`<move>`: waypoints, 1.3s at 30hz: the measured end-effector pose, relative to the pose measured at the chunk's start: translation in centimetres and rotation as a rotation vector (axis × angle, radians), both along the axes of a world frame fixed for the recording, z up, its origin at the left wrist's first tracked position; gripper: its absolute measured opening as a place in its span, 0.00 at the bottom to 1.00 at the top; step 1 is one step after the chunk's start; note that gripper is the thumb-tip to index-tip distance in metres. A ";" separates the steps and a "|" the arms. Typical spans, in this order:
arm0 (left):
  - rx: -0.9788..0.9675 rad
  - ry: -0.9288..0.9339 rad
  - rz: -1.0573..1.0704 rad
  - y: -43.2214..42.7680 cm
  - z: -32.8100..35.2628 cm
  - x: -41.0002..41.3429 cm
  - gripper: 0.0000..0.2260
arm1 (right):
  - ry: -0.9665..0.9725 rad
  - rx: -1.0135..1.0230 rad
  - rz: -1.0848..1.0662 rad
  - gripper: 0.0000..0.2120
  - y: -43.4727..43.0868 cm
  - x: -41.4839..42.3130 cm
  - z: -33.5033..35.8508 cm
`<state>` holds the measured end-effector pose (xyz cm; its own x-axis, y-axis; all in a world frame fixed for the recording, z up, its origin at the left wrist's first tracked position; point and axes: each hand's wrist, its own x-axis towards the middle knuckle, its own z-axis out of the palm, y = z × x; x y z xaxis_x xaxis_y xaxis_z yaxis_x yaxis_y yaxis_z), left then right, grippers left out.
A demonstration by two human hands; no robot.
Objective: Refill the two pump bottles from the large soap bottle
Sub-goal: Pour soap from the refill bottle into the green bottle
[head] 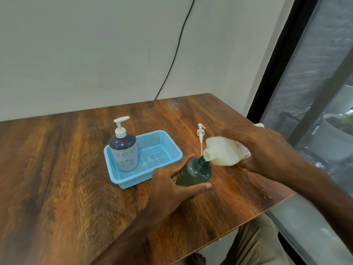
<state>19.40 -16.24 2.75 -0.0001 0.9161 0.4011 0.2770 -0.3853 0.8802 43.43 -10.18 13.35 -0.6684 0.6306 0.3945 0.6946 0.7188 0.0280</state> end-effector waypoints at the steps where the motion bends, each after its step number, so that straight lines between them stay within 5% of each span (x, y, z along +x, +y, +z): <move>1: 0.001 -0.002 0.001 0.0 0.0 0.0 0.34 | 0.006 -0.001 -0.004 0.39 0.1 0.1 0.0; 8: -0.064 -0.052 -0.003 -0.1 0.5 -0.1 0.30 | 0.114 -0.191 -0.008 0.37 0.7 1.0 -0.9; 22: -0.200 -0.162 0.089 0.7 0.0 -0.3 0.30 | 0.913 -0.577 -0.270 0.40 0.2 1.9 -8.5; 30: -0.215 -0.202 0.121 -0.4 0.1 0.3 0.29 | 0.989 -0.619 -0.326 0.44 0.4 3.3 -9.9; 33: -0.204 -0.210 0.143 -1.4 0.3 0.2 0.29 | 0.942 -0.664 -0.355 0.55 -0.1 3.6 -10.1; 36: -0.208 -0.212 0.184 -2.2 0.4 -0.3 0.31 | 0.966 -0.555 -0.448 0.60 -1.7 3.0 -9.8; 39: -0.220 -0.210 0.187 -2.8 0.2 -0.2 0.31 | 0.988 -0.216 -0.488 0.50 -4.6 1.4 -9.1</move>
<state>19.20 -19.09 2.91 -0.2377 0.9568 0.1676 0.1293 -0.1399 0.9817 44.82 -14.82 4.29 0.2142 0.8589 0.4653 0.5517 0.2867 -0.7833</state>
